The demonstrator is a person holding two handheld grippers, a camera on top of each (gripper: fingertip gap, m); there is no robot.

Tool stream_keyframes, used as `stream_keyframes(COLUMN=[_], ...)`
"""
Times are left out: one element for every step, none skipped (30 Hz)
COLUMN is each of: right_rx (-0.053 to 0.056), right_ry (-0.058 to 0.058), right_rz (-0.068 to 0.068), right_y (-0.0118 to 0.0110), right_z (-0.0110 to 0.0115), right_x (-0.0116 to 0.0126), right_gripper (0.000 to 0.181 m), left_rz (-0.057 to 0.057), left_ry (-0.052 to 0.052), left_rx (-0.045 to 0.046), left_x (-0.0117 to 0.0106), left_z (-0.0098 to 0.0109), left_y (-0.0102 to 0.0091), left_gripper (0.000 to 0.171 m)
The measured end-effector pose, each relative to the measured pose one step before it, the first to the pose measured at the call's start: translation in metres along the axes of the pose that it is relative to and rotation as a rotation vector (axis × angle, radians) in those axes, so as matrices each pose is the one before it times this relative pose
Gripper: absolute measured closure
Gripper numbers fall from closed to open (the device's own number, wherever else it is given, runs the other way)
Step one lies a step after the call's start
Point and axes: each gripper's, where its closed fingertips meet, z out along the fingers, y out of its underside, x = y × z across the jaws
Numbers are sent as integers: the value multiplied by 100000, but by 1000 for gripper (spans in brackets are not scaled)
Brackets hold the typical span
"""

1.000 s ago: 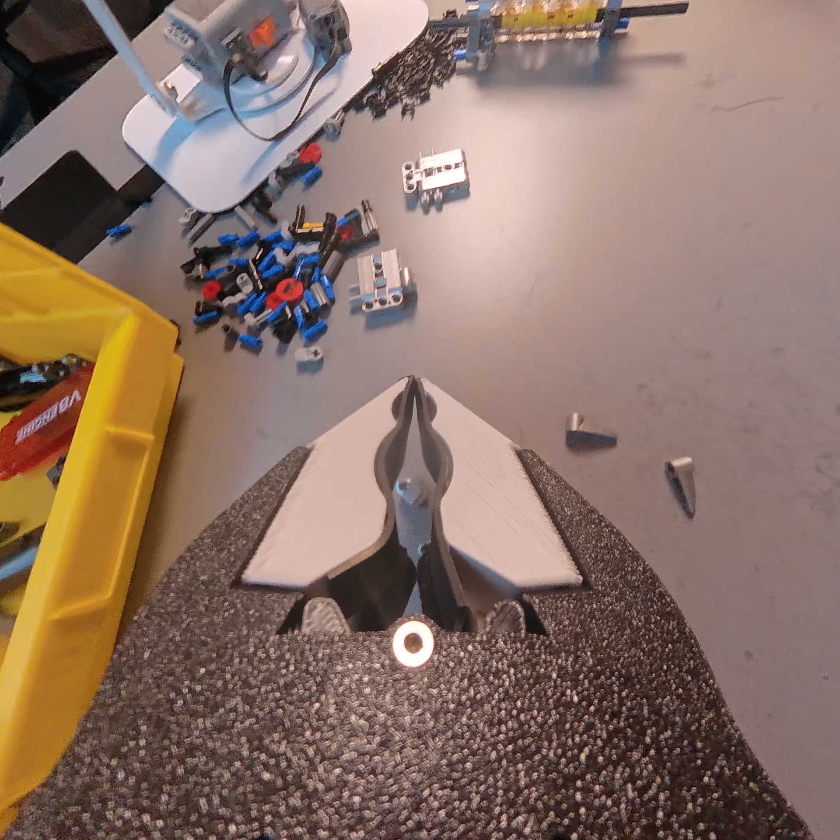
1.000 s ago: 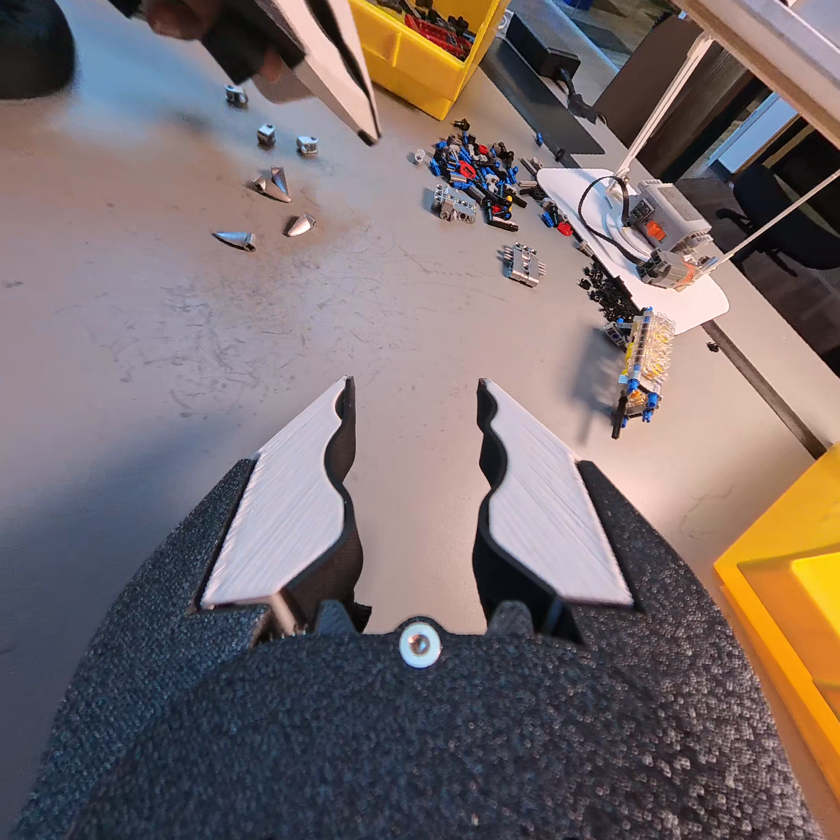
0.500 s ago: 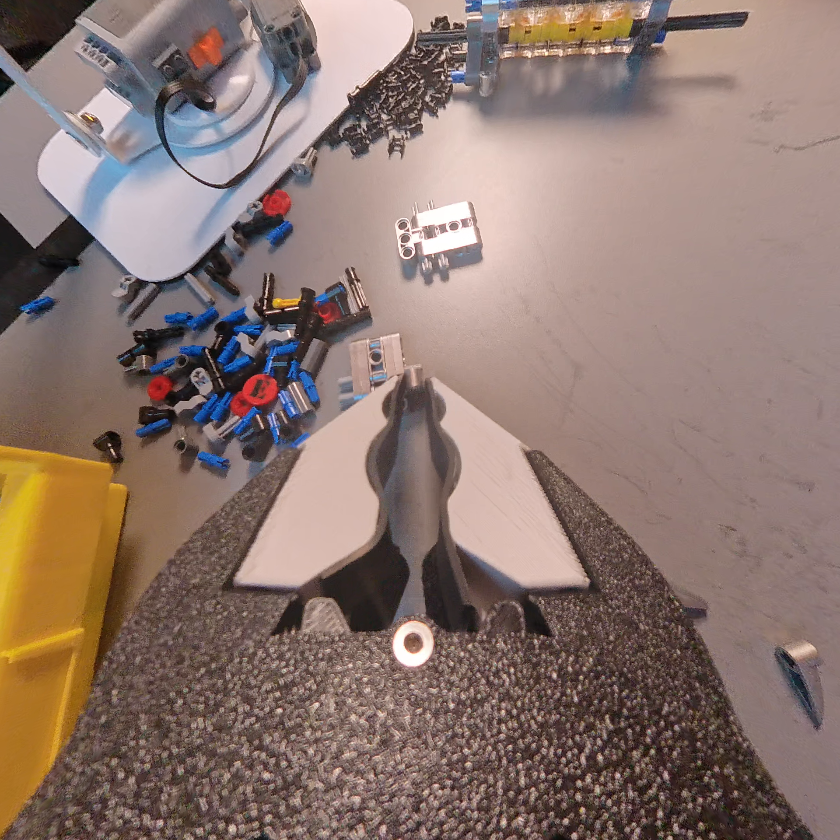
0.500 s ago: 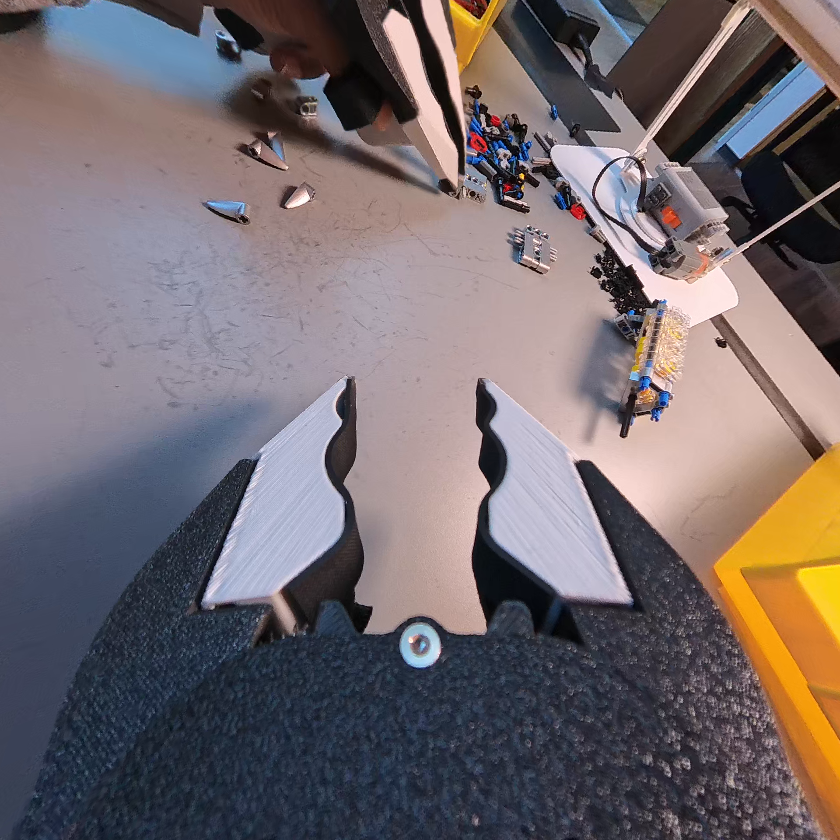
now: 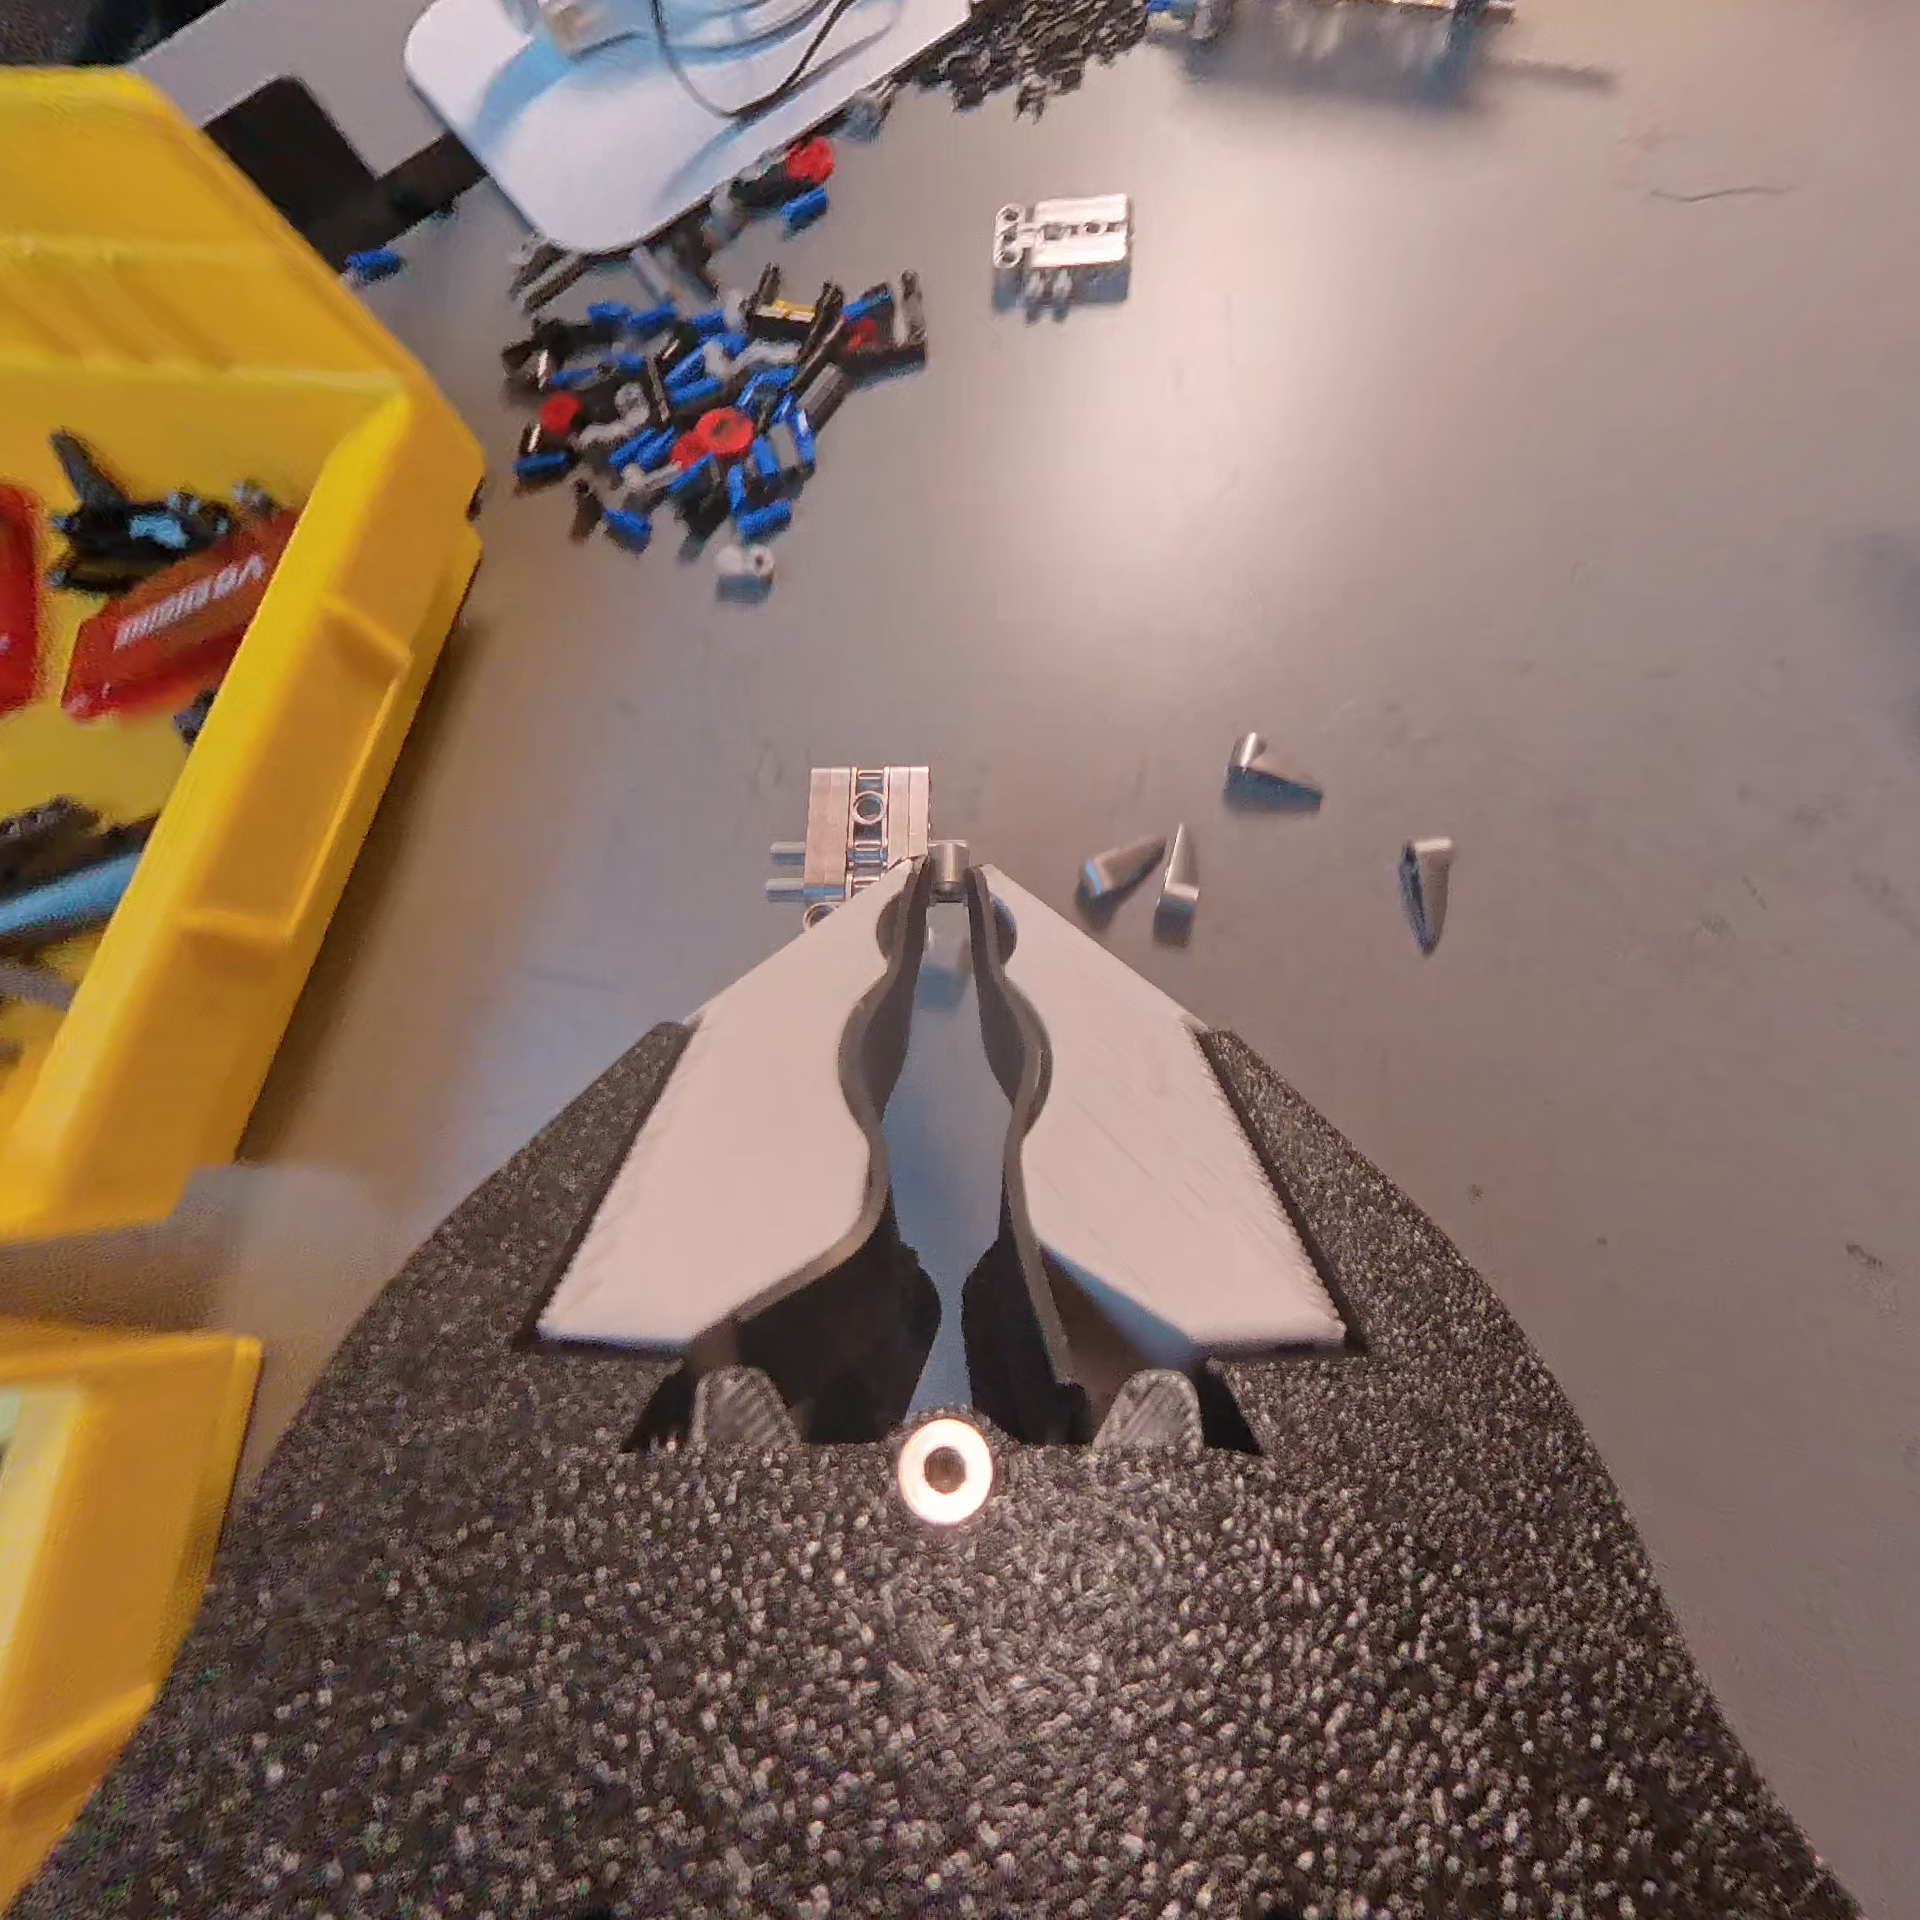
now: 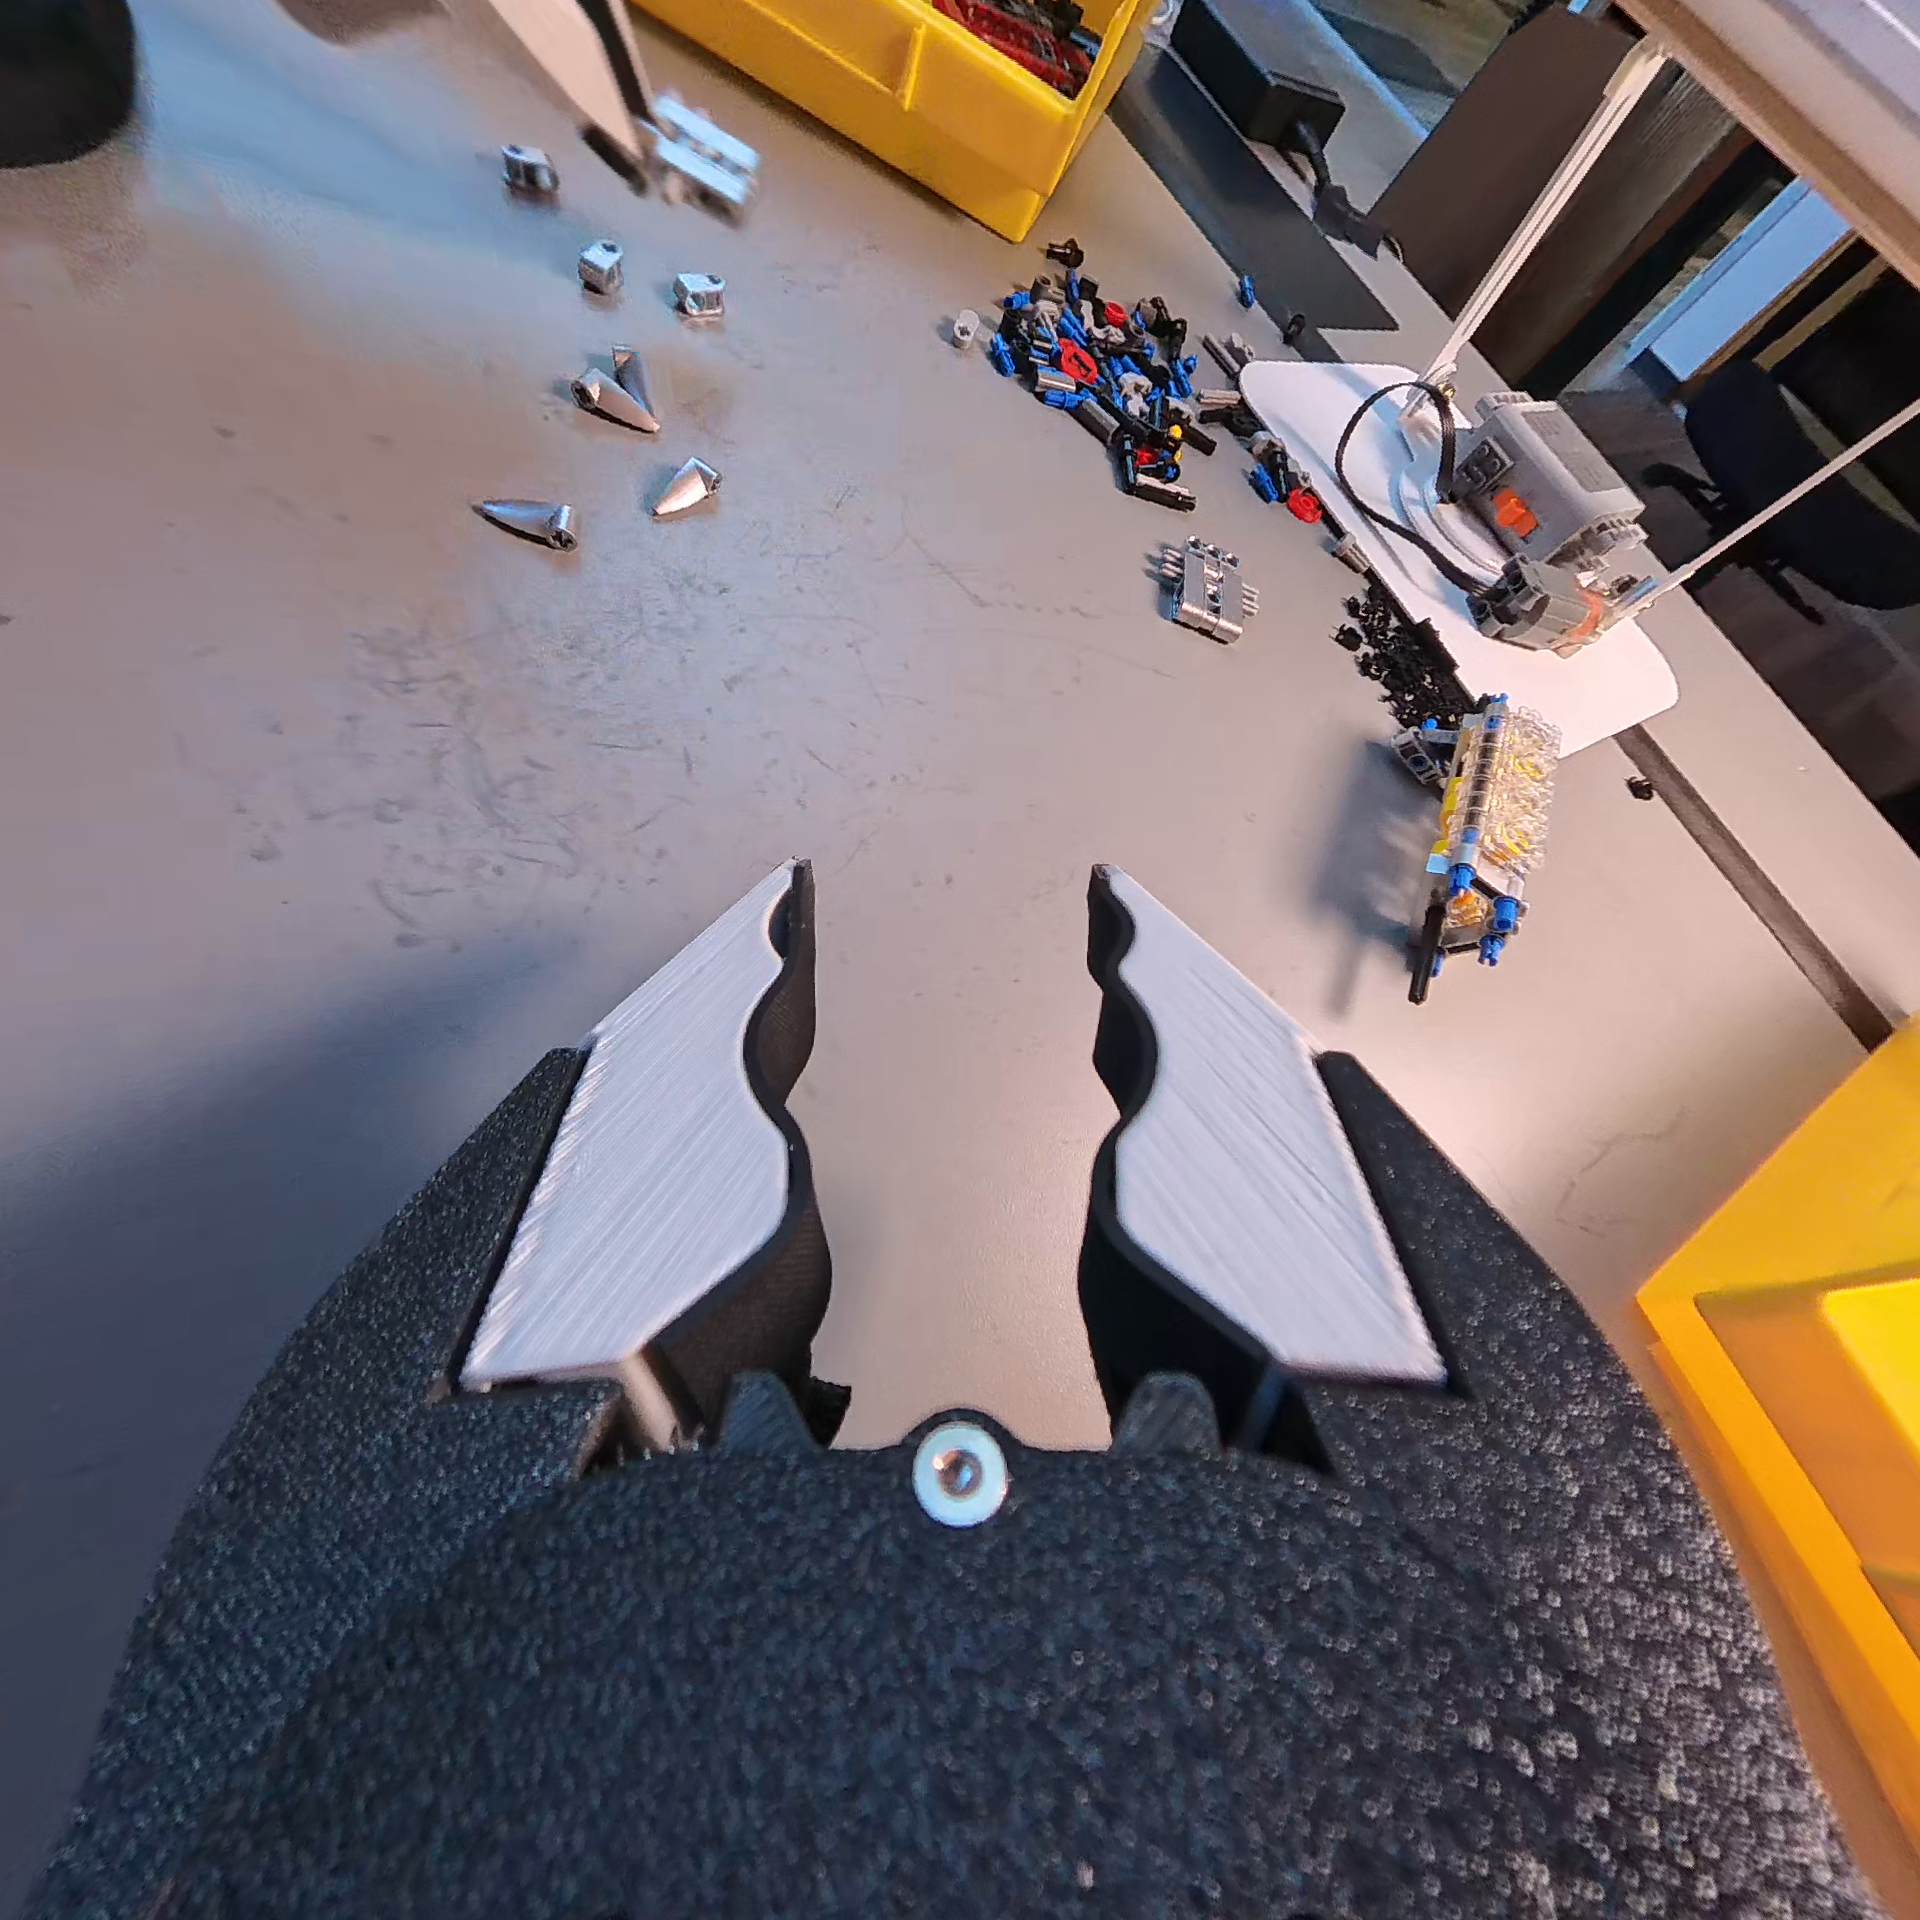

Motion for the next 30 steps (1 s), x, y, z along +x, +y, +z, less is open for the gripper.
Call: stream_keyframes(right_rx=[-189, -230, -246, -246, -251, -203, -112, 25, 113, 123, -9, -150, -177, -143, -58, 104, 364, 470, 314, 24, -123, -76, 14, 103, 204, 342, 445, 471, 326, 104], right_ry=[-34, -105, -100, -170, -221, -118, 2, 64, 60, 110, 54, -24, -45, -17, -30, -37, 41, 27, -96, -212, -138, -20, 75, 196, 283, 319, 275, 181, 71, -65], right_rz=[-165, -162, -80, -29, -4, -10, -17, -50, -74, -46, 35, 119, 95, 91, 162, 185, 123, 72, 56, 148, 148, 25, -96, -187, -168, -93, 25, 160, 202, 224], right_y=[21, 18, 26, 33, 31, 30, 12, -3, -10, -17, 1, 12, 24, 11, 11, -14, -33, -56, -37, 10, 14, 8, -2, -14, -36, -36, -64, -63, -37, -12], right_z=[18, 34, 24, 42, 28, 23, 14, -11, -13, -15, -1, 21, 24, 21, 11, -15, -46, -56, -46, 0, 14, 5, 0, -18, -40, -53, -65, -59, -41, -13], right_x=[-20, -21, -26, -24, -29, -14, -2, -6, -5, 13, 5, 16, 11, 19, 12, 8, 19, 5, -15, -11, -2, 5, -14, 3, 12, 22, 37, 34, 40, 11], right_gripper=[130, 130, 130, 130, 129, 129, 130, 130, 130, 130, 130, 130, 130, 130, 130, 130, 130, 130, 130, 130, 130, 130, 130, 130, 130, 130, 130, 130, 130, 130], left_rz=[-3311, -2964, -2961, -2060, -606, 416, 1253, 1790, 1044, -220, -1355, -2091, -2022, -1316, -103, 592, 1490, 2068, 1469, 271, -430, -690, -712, 242, 942, 765, 278, -568, -1203, -1414], left_ry=[-2071, -2293, -1142, 1313, 3029, 999, -919, -535, -631, -1146, -641, 957, 2112, 1395, -86, -576, -368, -885, 64, 2211, 3022, 2503, 1917, 630, -291, -1057, -1158, -201, 406, 233], left_rx=[-461, -487, -969, -2795, -4698, -2060, 1361, 1279, 606, 815, 997, 1102, 857, -345, -1141, -243, 139, -812, -1604, -1848, -1934, -2234, -1635, -1069, -580, 171, 770, 1844, 3136, 3518], left_x=[-524, -649, -520, -91, 303, 107, -145, -166, -296, -464, -428, -142, 127, 133, -19, -77, -61, -185, -130, 101, 185, 133, 133, 52, -17, -118, -174, -79, 11, -1], left_z=[-934, -752, -524, -260, -48, -29, -200, -323, -326, -309, -206, -30, 161, 327, 329, 209, 116, 175, 217, 182, 143, 142, 54, 0, -23, -40, -81, -226, -395, -509], left_y=[1030, 1019, 1010, 1154, 1322, 836, 239, 132, 117, 66, 33, -9, -1, 131, 178, -25, -118, 27, 144, 161, 153, 199, 83, 6, -22, -40, -35, -166, -378, -479], left_gripper=[165, 165, 165, 165, 165, 164, 162, 156, 148, 141, 134, 126, 119, 115, 115, 122, 127, 127, 126, 127, 129, 131, 134, 135, 135, 136, 136, 136, 136, 136])
